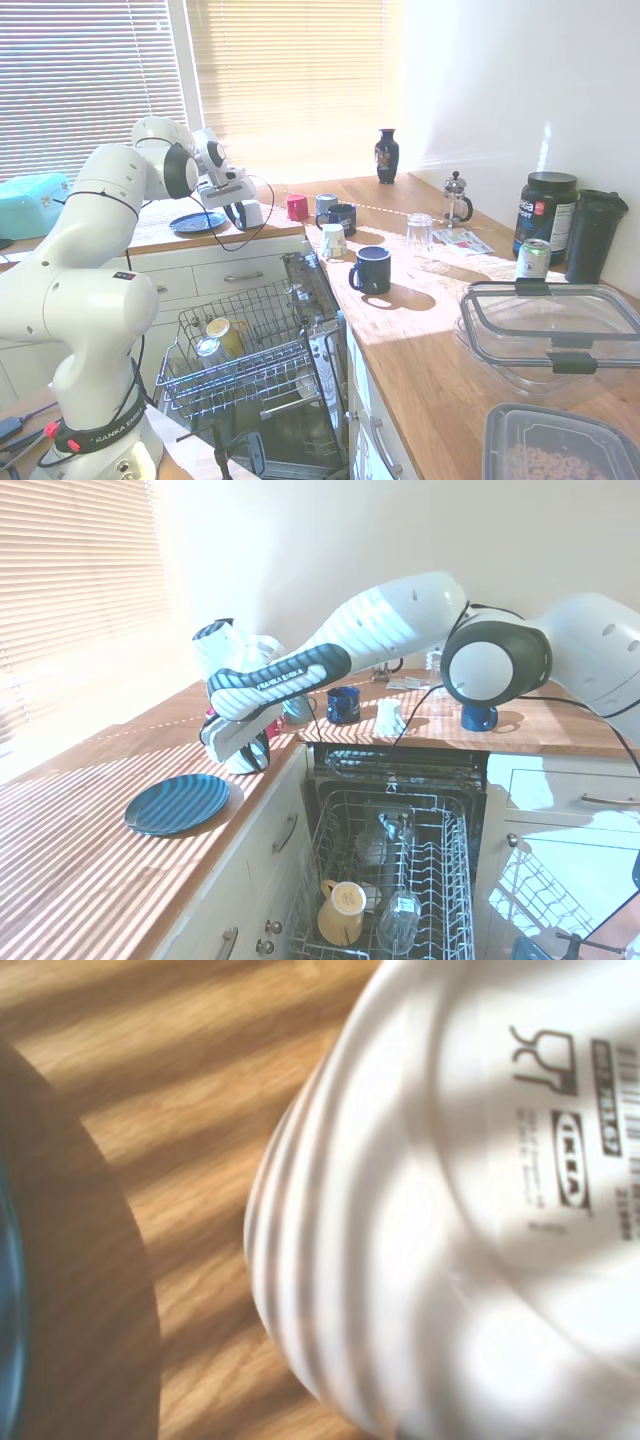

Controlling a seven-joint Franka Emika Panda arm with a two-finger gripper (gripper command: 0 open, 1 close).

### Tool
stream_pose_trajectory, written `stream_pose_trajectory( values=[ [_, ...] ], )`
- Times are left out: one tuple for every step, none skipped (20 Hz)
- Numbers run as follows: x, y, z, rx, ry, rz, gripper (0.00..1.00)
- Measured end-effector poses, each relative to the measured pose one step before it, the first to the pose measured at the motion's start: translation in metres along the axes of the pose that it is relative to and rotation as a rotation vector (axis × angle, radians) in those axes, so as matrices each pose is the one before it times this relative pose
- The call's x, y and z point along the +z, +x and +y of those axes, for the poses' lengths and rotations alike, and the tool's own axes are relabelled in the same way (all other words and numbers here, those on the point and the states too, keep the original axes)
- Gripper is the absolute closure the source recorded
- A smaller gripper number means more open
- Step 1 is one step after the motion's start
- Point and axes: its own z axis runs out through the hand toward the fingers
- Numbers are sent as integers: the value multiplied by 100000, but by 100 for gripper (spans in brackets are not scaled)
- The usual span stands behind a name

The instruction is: Move the white mug from the dishwasher to the counter

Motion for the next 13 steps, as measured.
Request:
stream_pose_trajectory(
  values=[
    [-106, 110, 25, 170, 183, 121, 0],
    [-117, 131, 38, 210, 200, 131, 0],
    [-142, 167, 79, 254, 188, 128, 0],
    [-222, 172, 99, 315, 246, 166, 0],
    [-450, 191, 108, 355, 502, 322, 0],
    [-692, 276, 182, 442, 705, 451, 0],
    [-893, 309, 331, 556, 756, 478, 0],
    [-919, 244, 492, 557, 522, 266, 0],
    [-935, 194, 635, 442, 238, -59, 0],
    [-979, 197, 707, 445, 385, -101, 0],
    [-875, 104, 732, 475, 378, -489, 0],
    [-718, 124, 768, 599, 392, -343, 0],
    [-458, 193, 855, 609, 165, -258, 0]
  ],
)
